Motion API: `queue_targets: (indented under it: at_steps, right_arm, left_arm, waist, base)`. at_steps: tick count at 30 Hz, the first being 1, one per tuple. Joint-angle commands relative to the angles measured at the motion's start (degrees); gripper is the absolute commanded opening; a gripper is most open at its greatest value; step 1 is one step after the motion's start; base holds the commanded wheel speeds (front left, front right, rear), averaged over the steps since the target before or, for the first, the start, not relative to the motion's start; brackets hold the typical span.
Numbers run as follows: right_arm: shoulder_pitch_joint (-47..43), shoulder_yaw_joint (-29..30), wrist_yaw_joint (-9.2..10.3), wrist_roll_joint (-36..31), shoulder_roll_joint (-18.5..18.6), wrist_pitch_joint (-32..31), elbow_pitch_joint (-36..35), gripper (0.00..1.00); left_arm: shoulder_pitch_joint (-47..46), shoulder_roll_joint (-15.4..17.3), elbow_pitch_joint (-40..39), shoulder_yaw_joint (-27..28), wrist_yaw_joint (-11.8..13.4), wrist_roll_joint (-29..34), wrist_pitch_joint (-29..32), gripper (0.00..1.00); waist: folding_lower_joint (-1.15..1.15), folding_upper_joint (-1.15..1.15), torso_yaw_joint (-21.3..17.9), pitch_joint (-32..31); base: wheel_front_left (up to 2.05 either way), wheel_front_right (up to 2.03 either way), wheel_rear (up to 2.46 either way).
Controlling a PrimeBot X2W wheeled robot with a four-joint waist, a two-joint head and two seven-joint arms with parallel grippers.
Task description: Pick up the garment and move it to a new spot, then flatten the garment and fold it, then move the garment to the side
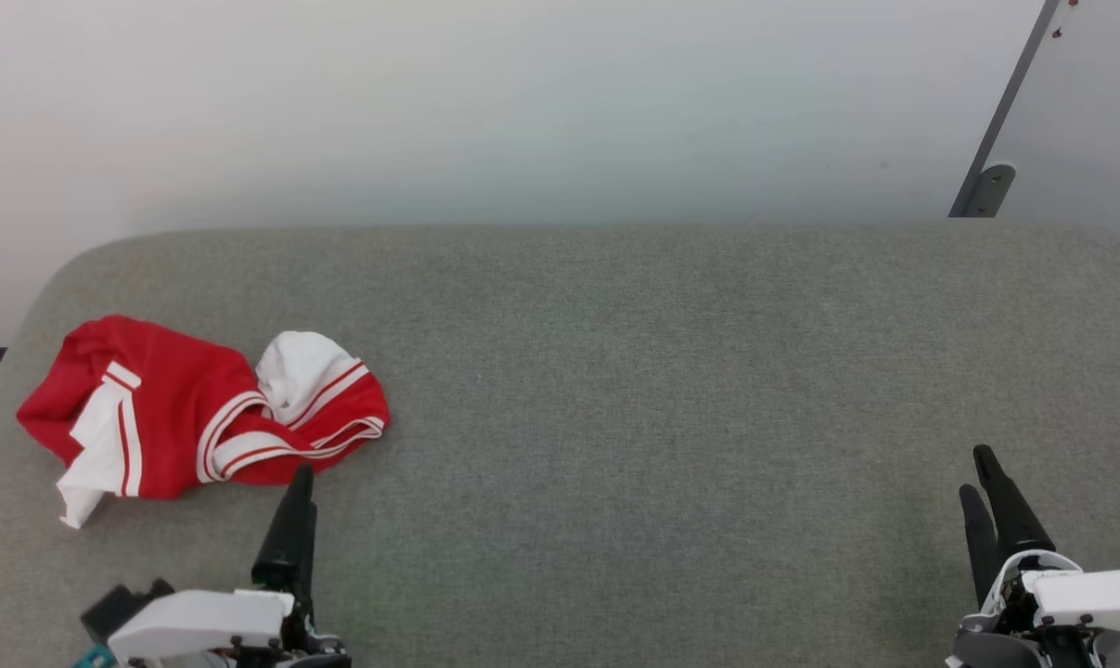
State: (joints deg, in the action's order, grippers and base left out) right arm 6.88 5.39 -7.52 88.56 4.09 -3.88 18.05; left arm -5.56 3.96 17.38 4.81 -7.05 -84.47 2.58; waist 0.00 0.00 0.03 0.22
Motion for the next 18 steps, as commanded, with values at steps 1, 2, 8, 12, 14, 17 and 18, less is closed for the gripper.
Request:
queue_targets:
  at_steps: [1,2,8,12,14,17,18]
  right_arm:
    - [2.39,-0.71,0.01,-1.62,1.09,0.96,-0.41,1.0]
    - [2.62,-1.02,0.01,-2.27,1.32,1.31,-0.25,1.0]
    - [3.94,-2.84,0.01,-7.43,3.03,3.23,0.89,1.0]
    - [5.11,-4.09,0.01,-13.04,4.15,4.38,1.88,1.0]
    - [5.61,-4.48,0.01,-16.1,4.55,4.85,1.9,1.0]
    - [6.02,-4.72,0.01,-20.19,4.71,5.54,1.76,1.0]
    - [6.15,-4.82,0.01,-21.59,4.79,5.74,1.63,1.0]
  left_arm:
    - [-2.12,0.81,-1.08,-0.12,0.35,3.64,-0.71,1.0]
    - [-2.22,0.7,-1.26,-0.02,0.54,4.85,-0.94,1.0]
    - [-2.65,0.43,-2.21,0.48,0.93,11.05,-2.19,1.0]
    - [-2.75,0.6,-3.04,0.35,1.03,16.63,-3.13,1.0]
    - [-2.84,0.76,-3.36,0.19,1.25,19.52,-3.58,1.0]
    - [-2.93,1.06,-3.77,-0.2,1.62,23.86,-4.24,1.0]
    - [-2.95,1.23,-3.88,-0.37,1.78,25.32,-4.45,1.0]
  waist:
    - [0.0,0.0,0.02,0.01]
    - [0.0,0.0,0.02,0.02]
    - [0.0,0.0,-0.01,0.06]
    - [0.0,0.0,-0.01,0.11]
    - [0.0,0.0,-0.01,0.16]
    - [0.0,0.0,0.01,0.21]
    - [0.0,0.0,0.01,0.23]
  base:
    - [0.0,0.0,0.0]
    - [0.0,0.0,0.0]
    - [0.0,0.0,0.0]
    - [0.0,0.0,0.0]
    - [0.0,0.0,0.0]
    - [0.0,0.0,0.0]
    - [0.0,0.0,0.0]
